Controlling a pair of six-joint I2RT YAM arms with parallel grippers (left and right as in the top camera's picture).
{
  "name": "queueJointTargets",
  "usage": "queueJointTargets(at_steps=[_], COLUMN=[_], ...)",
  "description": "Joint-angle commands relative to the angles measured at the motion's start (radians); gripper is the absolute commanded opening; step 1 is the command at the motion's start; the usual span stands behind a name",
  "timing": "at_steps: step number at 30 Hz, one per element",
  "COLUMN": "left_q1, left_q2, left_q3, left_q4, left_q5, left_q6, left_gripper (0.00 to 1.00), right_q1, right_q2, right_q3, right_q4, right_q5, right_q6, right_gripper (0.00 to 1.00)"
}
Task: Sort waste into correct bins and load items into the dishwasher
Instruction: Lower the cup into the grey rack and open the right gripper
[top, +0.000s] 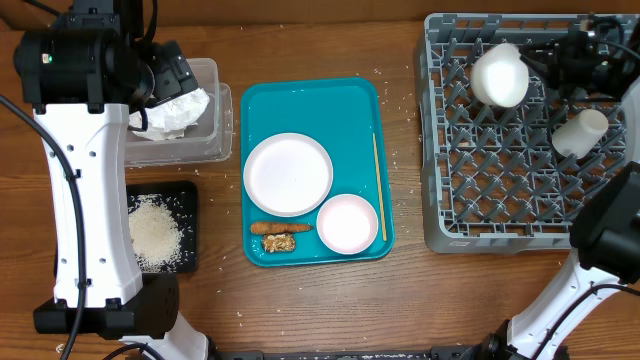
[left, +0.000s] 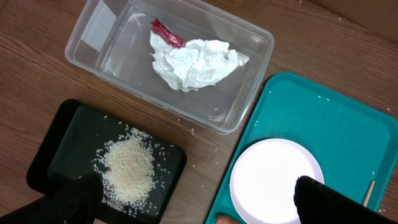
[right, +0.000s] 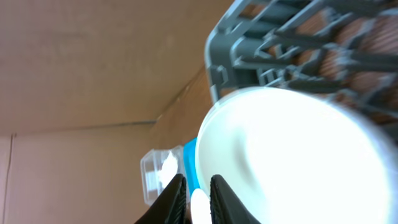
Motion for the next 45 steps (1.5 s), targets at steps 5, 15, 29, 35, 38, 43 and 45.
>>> queueJointTargets(at_steps=[5, 15, 29, 35, 38, 43, 45], left_q1=[-0.002, -0.002, -0.002, -0.002, -0.002, -0.002, -0.002], left_q2=[0.008, 0.008, 0.008, 0.008, 0.008, 0.008, 0.008], left_q3=[-0.004, -0.004, -0.004, -0.004, -0.004, -0.004, -0.004], left_q4=[0.000, 0.000, 0.000, 0.000, 0.000, 0.000, 0.000], left_q5=[-0.014, -0.014, -0.014, -0.014, -0.014, -0.014, -0.014], left_q6=[0.000, 0.000, 0.000, 0.000, 0.000, 0.000, 0.000], left_gripper=[1.00, 1.00, 1.00, 1.00, 1.00, 1.00, 1.00], right_q1=[-0.070, 0.032, 0.501, 0.498, 0.499, 0.504, 0.504], right_q2=[0.001, -0.142, -0.090, -0.006, 0.013, 0.011, 0.010], right_q3=[0.004, 0.034, 0.034, 0.034, 0.032, 0.034, 0.047], right_q4=[-0.019, -0.099, -0.057, -0.070, -0.081, -0.089, -0.112], right_q5=[0.032, 0.380, 1.330, 1.335, 1.322, 1.321, 1.321], right_q6=[0.001, -0.139, -0.187, -0.192, -0.195, -0.187, -0.166], right_gripper=[0.17, 0.35, 0.83, 0.83, 0.74, 0.39, 0.20])
